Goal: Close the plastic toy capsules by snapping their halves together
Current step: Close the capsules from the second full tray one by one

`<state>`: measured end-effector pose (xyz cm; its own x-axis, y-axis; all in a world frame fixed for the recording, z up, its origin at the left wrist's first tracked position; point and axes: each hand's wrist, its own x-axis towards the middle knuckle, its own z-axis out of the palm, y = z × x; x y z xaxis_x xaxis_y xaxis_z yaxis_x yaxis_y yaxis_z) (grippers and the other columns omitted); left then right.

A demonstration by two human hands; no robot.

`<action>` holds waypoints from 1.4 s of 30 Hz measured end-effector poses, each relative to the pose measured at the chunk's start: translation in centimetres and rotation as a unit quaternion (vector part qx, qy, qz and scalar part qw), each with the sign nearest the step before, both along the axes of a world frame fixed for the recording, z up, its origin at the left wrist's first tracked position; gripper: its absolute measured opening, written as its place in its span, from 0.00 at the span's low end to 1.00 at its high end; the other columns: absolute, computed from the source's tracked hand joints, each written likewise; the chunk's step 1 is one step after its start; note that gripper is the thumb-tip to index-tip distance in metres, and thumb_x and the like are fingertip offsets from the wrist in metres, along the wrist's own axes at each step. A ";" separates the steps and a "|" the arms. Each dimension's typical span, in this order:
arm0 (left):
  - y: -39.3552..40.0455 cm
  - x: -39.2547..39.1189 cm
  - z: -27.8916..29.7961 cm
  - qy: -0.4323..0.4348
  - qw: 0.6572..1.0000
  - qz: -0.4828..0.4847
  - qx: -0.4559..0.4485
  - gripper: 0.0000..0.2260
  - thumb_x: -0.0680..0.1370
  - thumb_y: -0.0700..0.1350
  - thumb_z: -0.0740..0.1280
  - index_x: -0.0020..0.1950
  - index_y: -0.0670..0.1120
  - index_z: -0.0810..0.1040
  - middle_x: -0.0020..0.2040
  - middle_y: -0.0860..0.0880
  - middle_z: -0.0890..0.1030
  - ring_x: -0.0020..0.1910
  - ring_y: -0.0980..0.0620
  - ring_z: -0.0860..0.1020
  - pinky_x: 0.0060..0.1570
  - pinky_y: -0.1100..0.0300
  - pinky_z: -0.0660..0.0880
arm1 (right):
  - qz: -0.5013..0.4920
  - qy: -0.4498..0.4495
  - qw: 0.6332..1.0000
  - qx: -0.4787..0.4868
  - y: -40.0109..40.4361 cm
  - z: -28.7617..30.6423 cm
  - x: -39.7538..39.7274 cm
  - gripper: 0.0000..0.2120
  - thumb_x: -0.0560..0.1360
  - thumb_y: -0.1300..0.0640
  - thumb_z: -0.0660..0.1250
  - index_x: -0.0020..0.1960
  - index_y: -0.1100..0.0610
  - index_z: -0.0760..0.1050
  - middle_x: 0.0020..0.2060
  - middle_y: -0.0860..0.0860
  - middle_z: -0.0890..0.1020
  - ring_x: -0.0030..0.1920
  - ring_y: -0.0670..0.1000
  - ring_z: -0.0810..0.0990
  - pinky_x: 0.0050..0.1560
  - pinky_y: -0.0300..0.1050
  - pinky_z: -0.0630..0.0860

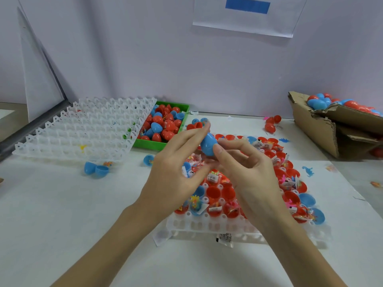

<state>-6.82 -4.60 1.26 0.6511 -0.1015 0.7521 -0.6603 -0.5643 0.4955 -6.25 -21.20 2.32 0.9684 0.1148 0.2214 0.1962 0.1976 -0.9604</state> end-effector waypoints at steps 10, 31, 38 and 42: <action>-0.3 0.0 -0.8 -0.029 0.996 0.056 0.057 0.21 0.78 0.36 0.74 0.71 0.37 0.77 0.63 0.43 0.80 0.63 0.48 0.79 0.68 0.60 0.75 | 0.005 0.019 1.000 -0.023 0.3 -0.5 -0.2 0.05 0.77 0.55 0.75 0.52 0.53 0.85 0.50 0.53 0.88 0.55 0.55 0.86 0.58 0.52 0.82; 0.2 0.1 0.4 0.130 0.958 -0.159 -0.201 0.18 0.85 0.49 0.64 0.74 0.50 0.75 0.73 0.55 0.77 0.76 0.53 0.72 0.74 0.55 0.70 | 0.071 -0.049 0.996 0.024 0.9 0.8 -1.0 0.16 0.77 0.51 0.72 0.64 0.51 0.80 0.58 0.49 0.85 0.60 0.51 0.84 0.54 0.40 0.82; 0.2 0.1 0.4 0.145 0.958 -0.183 -0.165 0.17 0.84 0.46 0.66 0.72 0.46 0.75 0.76 0.51 0.74 0.79 0.46 0.67 0.75 0.40 0.68 | 0.101 -0.017 0.994 0.027 0.1 1.1 -0.7 0.18 0.73 0.47 0.74 0.60 0.52 0.83 0.56 0.52 0.86 0.60 0.54 0.84 0.60 0.42 0.80; -0.2 -0.5 0.6 0.151 0.947 -0.217 -0.181 0.16 0.84 0.44 0.64 0.72 0.46 0.75 0.69 0.50 0.80 0.73 0.44 0.75 0.71 0.49 0.74 | 0.104 -0.023 0.994 0.023 -0.2 1.1 -0.6 0.18 0.73 0.47 0.73 0.59 0.55 0.83 0.54 0.55 0.86 0.59 0.56 0.84 0.61 0.46 0.80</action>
